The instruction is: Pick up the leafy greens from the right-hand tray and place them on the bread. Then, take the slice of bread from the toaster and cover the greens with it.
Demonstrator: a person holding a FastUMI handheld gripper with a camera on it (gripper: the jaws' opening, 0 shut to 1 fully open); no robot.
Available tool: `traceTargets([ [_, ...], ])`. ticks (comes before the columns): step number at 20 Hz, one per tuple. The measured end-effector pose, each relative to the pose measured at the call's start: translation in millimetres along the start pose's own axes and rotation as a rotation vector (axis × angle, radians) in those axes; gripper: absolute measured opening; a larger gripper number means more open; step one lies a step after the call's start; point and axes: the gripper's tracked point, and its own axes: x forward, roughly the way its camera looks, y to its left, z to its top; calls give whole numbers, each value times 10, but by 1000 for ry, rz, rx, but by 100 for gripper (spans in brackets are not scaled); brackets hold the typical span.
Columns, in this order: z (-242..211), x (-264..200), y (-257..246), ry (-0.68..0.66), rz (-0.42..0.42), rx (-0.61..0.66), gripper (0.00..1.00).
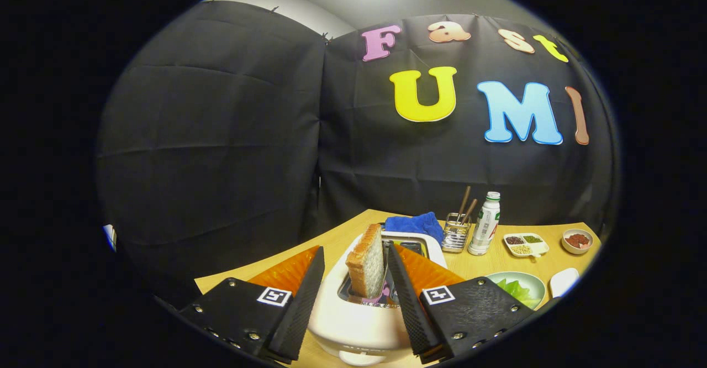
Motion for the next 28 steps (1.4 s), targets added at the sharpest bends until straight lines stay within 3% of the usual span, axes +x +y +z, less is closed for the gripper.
traceTargets([
  [4,-100,76,-116,49,-64,-13,69],
  [5,-113,100,-92,54,-63,-20,58],
  [6,-129,110,-125,50,-80,-27,57],
  [8,-152,104,-197,60,-117,0,25],
  [9,-201,99,-137,80,-86,28,19],
  [10,-254,151,-44,111,-43,55,19],
  [12,-184,123,-162,120,-57,74,20],
  [13,-148,100,-168,125,-52,65,7],
  [28,510,-167,-268,-8,29,73,7],
])
